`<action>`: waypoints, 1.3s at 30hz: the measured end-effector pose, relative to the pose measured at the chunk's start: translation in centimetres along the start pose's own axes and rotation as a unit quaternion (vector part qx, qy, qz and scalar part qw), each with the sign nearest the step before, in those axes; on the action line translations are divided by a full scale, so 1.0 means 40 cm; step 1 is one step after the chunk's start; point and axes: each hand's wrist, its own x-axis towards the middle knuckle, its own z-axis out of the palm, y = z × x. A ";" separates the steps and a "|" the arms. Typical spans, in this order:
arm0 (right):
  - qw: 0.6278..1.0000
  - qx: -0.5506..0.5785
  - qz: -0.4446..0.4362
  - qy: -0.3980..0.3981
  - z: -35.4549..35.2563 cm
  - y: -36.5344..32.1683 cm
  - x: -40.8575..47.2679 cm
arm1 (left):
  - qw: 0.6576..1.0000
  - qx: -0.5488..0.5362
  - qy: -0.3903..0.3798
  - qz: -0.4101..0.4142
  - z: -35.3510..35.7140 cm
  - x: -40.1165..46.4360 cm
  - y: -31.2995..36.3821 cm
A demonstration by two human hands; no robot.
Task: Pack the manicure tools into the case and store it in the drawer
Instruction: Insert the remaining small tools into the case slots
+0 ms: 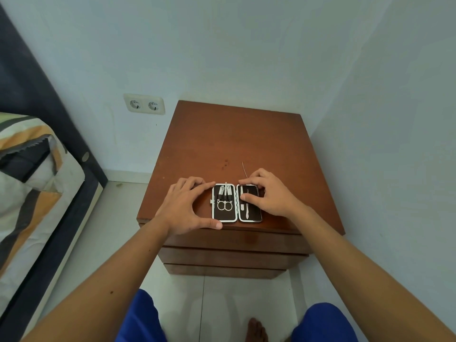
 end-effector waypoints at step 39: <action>0.998 0.004 -0.034 0.059 -0.028 0.025 -0.067 | 1.000 -0.007 0.001 0.001 0.001 -0.001 -0.002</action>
